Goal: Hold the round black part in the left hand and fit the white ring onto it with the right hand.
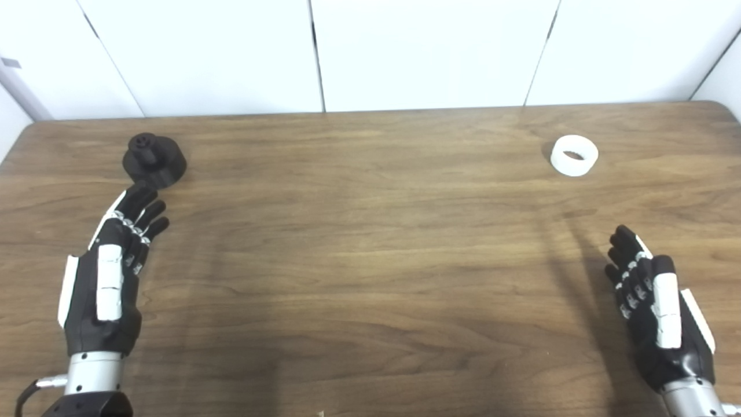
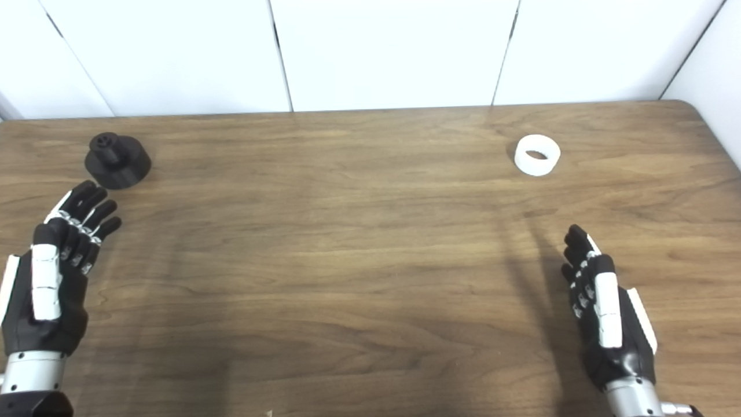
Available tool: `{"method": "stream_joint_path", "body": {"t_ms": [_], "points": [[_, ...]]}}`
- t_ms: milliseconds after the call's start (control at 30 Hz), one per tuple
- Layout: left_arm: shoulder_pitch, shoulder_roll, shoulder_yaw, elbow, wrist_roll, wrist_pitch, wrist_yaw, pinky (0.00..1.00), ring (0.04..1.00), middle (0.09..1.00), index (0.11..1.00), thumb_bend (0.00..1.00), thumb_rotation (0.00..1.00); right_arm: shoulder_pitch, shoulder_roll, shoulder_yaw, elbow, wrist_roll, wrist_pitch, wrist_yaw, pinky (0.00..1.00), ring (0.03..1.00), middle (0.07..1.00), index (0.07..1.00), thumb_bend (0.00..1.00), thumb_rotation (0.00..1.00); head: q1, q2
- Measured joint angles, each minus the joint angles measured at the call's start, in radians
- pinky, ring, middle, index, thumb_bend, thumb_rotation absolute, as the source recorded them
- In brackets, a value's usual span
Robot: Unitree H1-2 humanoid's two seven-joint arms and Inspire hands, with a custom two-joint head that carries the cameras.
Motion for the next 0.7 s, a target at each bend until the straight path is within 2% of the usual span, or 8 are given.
{"method": "stream_joint_path", "body": {"t_ms": [267, 600, 700], "points": [[0.0, -0.001, -0.007, 0.0, 0.002, 0.0, 0.004, 0.85, 0.879, 0.899, 0.88, 0.62, 0.81, 0.0, 0.0, -0.001, 0.0, 0.002, 0.0, 0.0, 1.0, 1.0, 0.972, 0.948, 0.58, 1.0, 0.02, -0.006], [0.0, -0.002, -0.016, -0.001, 0.042, 0.0, 0.007, 0.86, 0.895, 0.917, 0.893, 0.63, 0.8, 0.0, 0.0, -0.001, 0.0, 0.005, 0.0, 0.001, 1.0, 0.996, 0.966, 0.949, 0.57, 1.0, 0.018, -0.009], [0.0, -0.002, -0.018, -0.001, 0.046, 0.0, 0.008, 0.86, 0.895, 0.915, 0.893, 0.63, 0.79, 0.0, -0.001, -0.001, 0.0, 0.006, 0.0, 0.001, 1.0, 0.998, 0.968, 0.949, 0.56, 1.0, 0.04, -0.017]]}}
